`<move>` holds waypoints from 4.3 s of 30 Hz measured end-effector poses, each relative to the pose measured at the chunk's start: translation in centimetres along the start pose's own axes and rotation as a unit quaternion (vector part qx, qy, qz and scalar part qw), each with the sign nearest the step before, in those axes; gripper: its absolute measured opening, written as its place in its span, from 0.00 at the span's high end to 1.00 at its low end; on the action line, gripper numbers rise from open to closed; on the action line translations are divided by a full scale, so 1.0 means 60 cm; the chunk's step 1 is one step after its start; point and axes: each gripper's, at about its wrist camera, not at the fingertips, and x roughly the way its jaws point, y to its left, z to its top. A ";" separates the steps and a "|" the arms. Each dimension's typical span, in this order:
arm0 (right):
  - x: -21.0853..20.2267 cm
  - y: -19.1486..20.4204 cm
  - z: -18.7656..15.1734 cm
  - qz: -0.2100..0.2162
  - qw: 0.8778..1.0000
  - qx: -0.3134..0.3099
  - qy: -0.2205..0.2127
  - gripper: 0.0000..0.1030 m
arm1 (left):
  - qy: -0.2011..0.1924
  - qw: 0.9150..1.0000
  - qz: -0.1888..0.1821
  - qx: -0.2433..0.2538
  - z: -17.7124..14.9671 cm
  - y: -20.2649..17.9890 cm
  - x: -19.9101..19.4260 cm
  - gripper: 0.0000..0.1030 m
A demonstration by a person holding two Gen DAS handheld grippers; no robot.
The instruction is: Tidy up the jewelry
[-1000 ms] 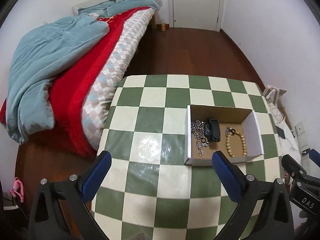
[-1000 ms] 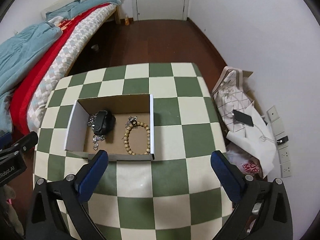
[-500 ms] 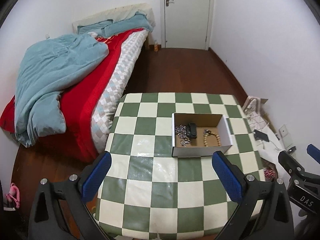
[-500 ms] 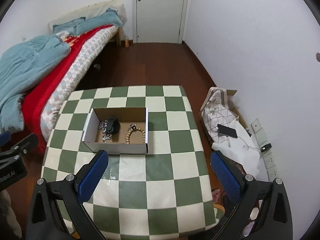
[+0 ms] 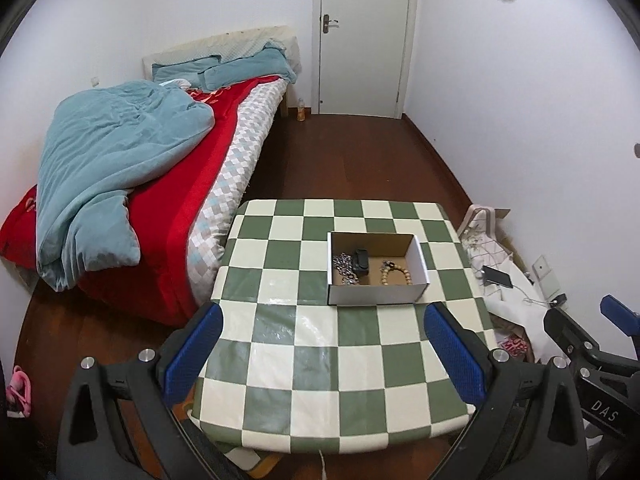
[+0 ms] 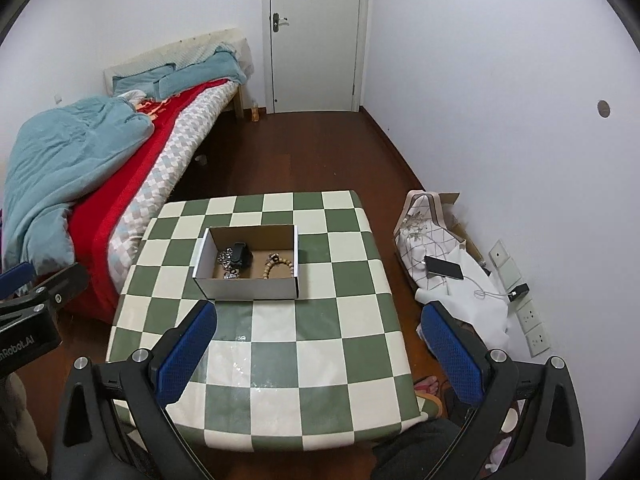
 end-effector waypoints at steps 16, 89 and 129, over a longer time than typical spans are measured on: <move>-0.078 -0.014 0.004 0.005 1.000 -0.003 -0.014 0.00 | -0.006 1.000 -0.017 0.002 0.017 -0.014 -0.040 0.00; 0.006 0.013 0.115 -0.008 1.000 -0.019 0.008 0.00 | 0.015 0.999 0.036 -0.009 0.089 -0.024 0.012 0.00; -0.006 0.009 0.120 0.000 1.000 -0.017 0.007 0.00 | 0.012 0.999 0.034 -0.006 0.095 -0.022 -0.007 0.00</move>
